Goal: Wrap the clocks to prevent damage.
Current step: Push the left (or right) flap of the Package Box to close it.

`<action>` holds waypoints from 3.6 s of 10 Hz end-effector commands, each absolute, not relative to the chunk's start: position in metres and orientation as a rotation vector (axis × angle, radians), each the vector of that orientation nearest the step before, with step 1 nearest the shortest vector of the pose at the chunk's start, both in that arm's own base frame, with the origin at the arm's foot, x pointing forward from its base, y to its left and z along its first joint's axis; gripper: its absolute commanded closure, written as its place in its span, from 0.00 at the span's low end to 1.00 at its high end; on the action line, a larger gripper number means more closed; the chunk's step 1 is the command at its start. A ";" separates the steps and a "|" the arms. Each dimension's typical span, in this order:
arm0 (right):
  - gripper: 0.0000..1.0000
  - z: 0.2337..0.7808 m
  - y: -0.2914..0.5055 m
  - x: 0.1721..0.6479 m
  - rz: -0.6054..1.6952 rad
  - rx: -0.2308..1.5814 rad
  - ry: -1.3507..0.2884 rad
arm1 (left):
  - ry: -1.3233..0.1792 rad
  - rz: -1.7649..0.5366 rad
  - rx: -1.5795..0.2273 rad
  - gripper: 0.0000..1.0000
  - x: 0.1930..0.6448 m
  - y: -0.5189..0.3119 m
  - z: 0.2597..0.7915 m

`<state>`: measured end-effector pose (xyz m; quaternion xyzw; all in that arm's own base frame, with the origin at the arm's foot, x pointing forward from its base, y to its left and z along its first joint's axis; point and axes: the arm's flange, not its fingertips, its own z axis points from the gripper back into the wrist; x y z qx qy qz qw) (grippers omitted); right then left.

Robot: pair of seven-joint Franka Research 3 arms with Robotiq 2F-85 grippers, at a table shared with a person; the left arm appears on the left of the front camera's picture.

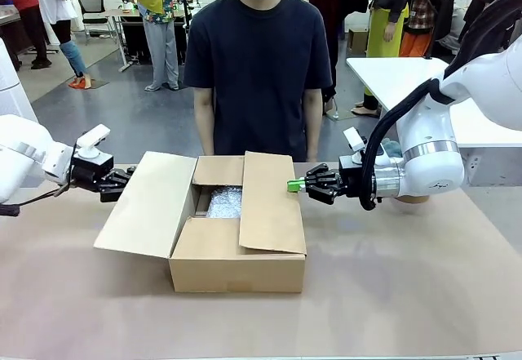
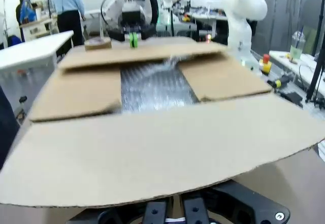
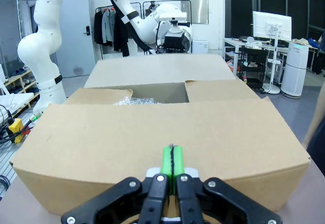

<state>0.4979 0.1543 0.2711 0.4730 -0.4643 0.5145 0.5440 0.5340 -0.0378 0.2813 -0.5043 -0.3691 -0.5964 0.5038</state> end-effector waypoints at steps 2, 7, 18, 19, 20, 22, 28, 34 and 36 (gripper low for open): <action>0.99 0.266 0.156 0.494 1.207 1.114 -1.104 | -0.929 -1.429 -1.278 1.00 0.534 -0.054 0.302; 0.99 0.266 0.156 0.494 1.207 1.114 -1.104 | -0.878 -1.497 -1.303 1.00 0.530 -0.109 0.305; 0.99 0.266 0.156 0.494 1.207 1.114 -1.104 | -0.878 -1.554 -1.231 1.00 0.537 -0.163 0.296; 0.99 0.266 0.156 0.494 1.207 1.114 -1.104 | -0.873 -1.562 -1.201 1.00 0.539 -0.164 0.290; 0.99 0.266 0.156 0.494 1.207 1.114 -1.104 | -0.900 -1.562 -1.165 1.00 0.540 -0.164 0.286; 0.99 0.266 0.156 0.494 1.207 1.114 -1.104 | -0.924 -1.559 -1.132 1.00 0.543 -0.164 0.284; 0.99 0.266 0.156 0.494 1.207 1.114 -1.104 | -0.897 -1.555 -1.192 1.00 0.539 -0.158 0.294; 0.99 0.266 0.156 0.494 1.207 1.114 -1.104 | -0.897 -1.555 -1.192 1.00 0.539 -0.158 0.294; 0.99 0.266 0.156 0.494 1.207 1.114 -1.104 | -0.897 -1.555 -1.192 1.00 0.539 -0.158 0.294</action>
